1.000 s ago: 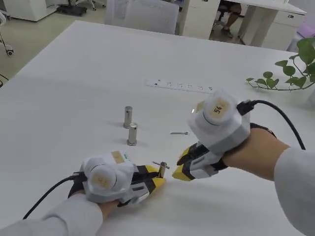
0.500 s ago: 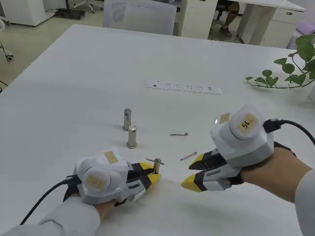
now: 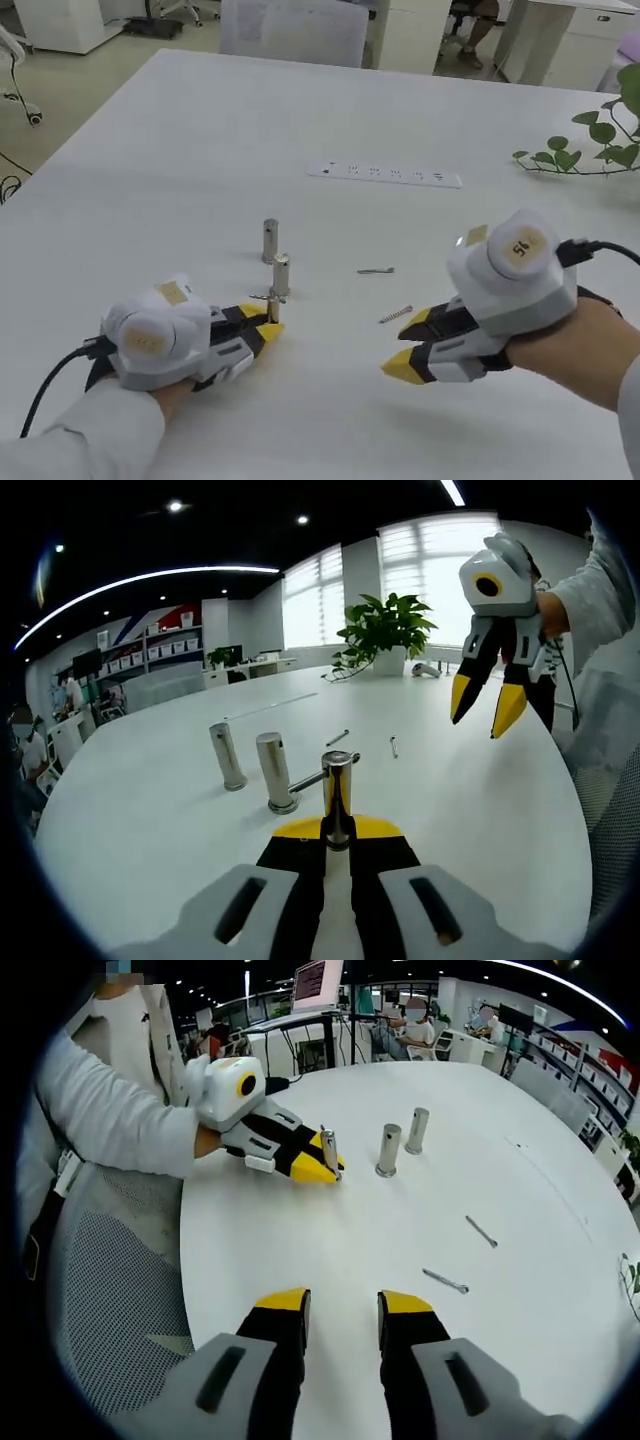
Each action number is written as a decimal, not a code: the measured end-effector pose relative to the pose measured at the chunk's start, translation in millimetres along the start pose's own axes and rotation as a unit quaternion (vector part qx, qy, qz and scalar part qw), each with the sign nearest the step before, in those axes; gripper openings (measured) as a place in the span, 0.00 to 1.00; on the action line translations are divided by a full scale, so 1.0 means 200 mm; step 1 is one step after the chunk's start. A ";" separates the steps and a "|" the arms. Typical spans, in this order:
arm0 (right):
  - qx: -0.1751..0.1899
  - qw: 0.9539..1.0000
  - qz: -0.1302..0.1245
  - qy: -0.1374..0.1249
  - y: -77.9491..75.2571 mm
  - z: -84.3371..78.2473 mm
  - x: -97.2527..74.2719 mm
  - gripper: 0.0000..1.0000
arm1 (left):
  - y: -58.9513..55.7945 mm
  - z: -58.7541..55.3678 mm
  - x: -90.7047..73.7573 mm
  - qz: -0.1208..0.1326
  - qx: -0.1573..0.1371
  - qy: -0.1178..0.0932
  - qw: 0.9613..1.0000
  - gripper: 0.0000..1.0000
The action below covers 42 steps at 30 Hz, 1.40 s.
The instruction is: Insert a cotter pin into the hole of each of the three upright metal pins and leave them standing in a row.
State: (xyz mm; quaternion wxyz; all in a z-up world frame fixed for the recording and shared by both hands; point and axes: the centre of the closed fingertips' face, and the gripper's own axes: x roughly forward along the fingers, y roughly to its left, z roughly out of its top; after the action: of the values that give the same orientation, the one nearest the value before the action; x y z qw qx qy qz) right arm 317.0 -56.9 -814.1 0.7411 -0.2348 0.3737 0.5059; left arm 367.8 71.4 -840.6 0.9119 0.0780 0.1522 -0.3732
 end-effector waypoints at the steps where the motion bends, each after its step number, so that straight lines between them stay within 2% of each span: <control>1: -0.001 1.000 0.000 0.000 0.00 0.00 0.00 0.29 | 0.01 0.00 -0.01 0.000 0.003 0.002 1.000 0.05; 8: 0.003 1.000 -0.002 -0.001 0.00 -0.01 0.00 0.29 | 0.08 -0.05 -0.06 0.002 0.011 0.015 1.000 0.05; 15: 0.003 1.000 0.000 0.003 0.00 -0.02 0.00 0.29 | 0.10 -0.10 -0.12 0.005 0.009 0.024 1.000 0.06; 20: 0.001 1.000 0.001 0.002 0.01 -0.02 0.00 0.29 | 0.12 -0.11 -0.13 0.006 0.004 0.020 1.000 0.06; 28: 0.002 1.000 0.002 0.005 0.01 -0.02 0.00 0.29 | 0.11 -0.11 -0.14 -0.009 -0.006 0.006 1.000 0.06; 34: 0.001 1.000 0.001 0.006 0.01 -0.02 0.00 0.29 | 0.12 -0.12 -0.15 -0.014 0.005 0.004 1.000 0.07; 39: 0.000 1.000 0.000 0.007 0.00 -0.02 -0.01 0.29 | 0.12 -0.12 -0.15 -0.015 -0.003 0.005 1.000 0.07; 42: 0.000 1.000 -0.001 0.006 0.01 -0.02 -0.01 0.29 | 0.12 -0.15 -0.16 -0.015 -0.005 0.015 1.000 0.11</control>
State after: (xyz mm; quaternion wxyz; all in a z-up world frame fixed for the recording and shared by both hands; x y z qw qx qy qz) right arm 314.4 -60.3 -814.8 0.7392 -0.2382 0.3775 0.5043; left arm 356.3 116.2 -857.1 0.9041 0.0763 0.1690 -0.3850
